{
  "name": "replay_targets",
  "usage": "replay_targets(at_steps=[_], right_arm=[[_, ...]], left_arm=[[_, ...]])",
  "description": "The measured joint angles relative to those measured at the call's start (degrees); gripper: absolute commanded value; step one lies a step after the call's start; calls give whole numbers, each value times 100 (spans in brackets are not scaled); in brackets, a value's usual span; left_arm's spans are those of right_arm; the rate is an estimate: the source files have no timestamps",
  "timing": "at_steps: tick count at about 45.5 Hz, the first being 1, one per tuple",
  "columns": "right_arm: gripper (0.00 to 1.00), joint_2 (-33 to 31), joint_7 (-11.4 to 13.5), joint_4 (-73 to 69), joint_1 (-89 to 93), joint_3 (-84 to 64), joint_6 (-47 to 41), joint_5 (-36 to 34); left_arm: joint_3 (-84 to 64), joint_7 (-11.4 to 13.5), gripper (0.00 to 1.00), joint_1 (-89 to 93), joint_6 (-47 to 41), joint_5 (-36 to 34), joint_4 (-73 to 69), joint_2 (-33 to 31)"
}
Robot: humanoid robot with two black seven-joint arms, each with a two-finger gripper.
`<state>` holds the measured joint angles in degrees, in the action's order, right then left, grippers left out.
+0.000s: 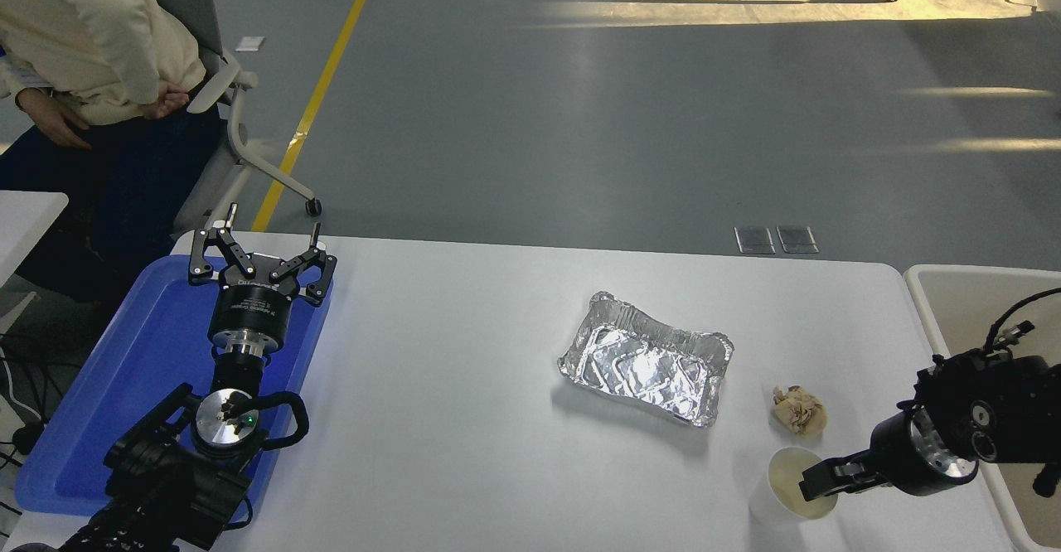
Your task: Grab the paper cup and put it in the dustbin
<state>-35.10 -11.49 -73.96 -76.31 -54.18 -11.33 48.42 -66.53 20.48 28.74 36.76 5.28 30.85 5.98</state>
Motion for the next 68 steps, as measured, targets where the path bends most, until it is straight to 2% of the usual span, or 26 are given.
replay_targets(at_steps=[30, 48, 68], right_arm=[[0, -147, -41, -333, -511, -79, 9, -39], [0, -200, -91, -1390, -2668, -830, -388, -537], [0, 178, -98, -2169, -5020, -1708, -1147, -1297]], left_arm=[[0, 0, 100, 1, 7, -1, 0, 0], [0, -4, 100, 2, 8, -5, 0, 2], [0, -13, 100, 9, 7, -4, 0, 5]])
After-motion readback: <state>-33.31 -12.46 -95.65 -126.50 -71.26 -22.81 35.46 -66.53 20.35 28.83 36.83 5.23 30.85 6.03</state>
